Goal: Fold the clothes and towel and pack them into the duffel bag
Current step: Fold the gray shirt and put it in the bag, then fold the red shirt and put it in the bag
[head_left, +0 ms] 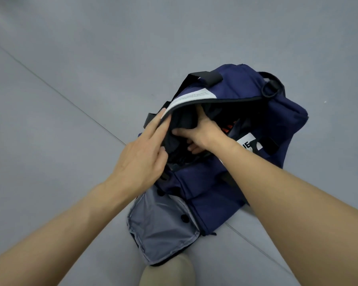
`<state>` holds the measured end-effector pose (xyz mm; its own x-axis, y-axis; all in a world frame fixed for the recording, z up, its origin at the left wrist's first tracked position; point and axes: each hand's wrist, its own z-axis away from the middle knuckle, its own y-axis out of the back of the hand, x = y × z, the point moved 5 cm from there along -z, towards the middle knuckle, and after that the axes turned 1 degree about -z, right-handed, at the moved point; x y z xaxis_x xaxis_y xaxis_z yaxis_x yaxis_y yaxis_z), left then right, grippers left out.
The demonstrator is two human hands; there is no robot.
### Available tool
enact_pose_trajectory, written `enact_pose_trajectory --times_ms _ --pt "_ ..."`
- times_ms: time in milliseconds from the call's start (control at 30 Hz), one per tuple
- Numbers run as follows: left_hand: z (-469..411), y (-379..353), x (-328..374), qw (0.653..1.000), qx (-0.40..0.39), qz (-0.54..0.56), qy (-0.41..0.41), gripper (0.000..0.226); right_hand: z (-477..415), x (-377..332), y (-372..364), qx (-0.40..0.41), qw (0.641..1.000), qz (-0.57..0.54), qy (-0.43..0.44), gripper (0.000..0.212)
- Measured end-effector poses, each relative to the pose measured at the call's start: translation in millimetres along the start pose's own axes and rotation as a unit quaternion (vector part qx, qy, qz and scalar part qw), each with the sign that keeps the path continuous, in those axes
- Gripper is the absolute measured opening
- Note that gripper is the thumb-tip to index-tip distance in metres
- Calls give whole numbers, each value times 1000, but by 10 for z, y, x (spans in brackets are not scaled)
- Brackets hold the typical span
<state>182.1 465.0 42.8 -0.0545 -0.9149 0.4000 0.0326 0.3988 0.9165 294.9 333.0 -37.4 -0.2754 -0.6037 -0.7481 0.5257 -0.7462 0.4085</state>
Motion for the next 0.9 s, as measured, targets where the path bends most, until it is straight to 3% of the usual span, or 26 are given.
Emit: enact_pose_trajectory --times_ms 167,233,333,433,600,900 --pt "163 115 111 994 103 -13 37 67 671 188 346 -35 991 -85 97 101" --pt "260 112 272 990 138 8 25 65 1024 414 677 -13 990 -96 107 97" --pt "378 -60 659 991 124 46 -34 62 1593 874 1278 55 989 -108 91 93" --pt "392 -343 1150 991 57 100 -66 60 2238 1465 1838 113 990 -77 45 92" --pt "357 -875 2054 958 -99 258 -75 84 3336 2316 2606 206 975 -79 -11 96" --pt "746 -1764 3400 919 -291 220 -152 76 4732 3609 2603 284 956 -51 -58 85"
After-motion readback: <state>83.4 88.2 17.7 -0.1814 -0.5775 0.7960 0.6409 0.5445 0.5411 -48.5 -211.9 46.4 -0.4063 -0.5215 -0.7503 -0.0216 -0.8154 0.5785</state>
